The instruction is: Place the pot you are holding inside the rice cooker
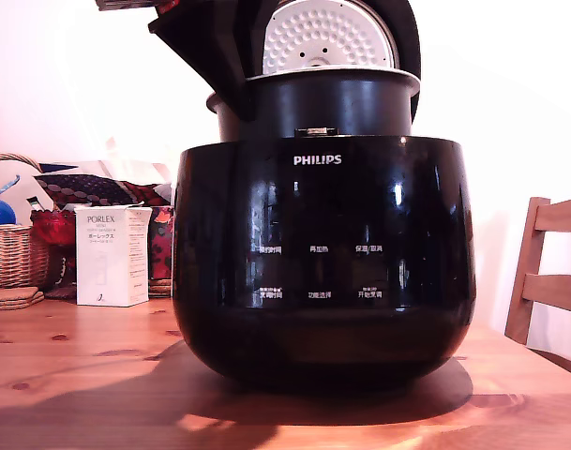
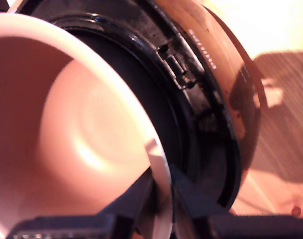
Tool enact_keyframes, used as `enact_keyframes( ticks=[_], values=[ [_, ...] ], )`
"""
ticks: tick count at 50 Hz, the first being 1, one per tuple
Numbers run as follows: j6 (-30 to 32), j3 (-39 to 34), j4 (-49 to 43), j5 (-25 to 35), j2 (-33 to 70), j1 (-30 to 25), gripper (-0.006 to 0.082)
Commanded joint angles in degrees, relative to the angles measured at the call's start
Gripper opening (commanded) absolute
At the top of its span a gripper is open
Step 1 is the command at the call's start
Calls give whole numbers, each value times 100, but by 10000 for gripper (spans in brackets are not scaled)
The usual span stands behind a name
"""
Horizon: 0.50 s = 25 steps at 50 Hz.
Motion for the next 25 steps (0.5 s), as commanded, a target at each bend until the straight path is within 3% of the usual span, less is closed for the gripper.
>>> enact_keyframes(
  ticks=[1, 25],
  values=[
    [98, 57, -205, 33, 68, -11, -24],
    [151, 57, -160, 254, 116, -9, -24]
  ],
)
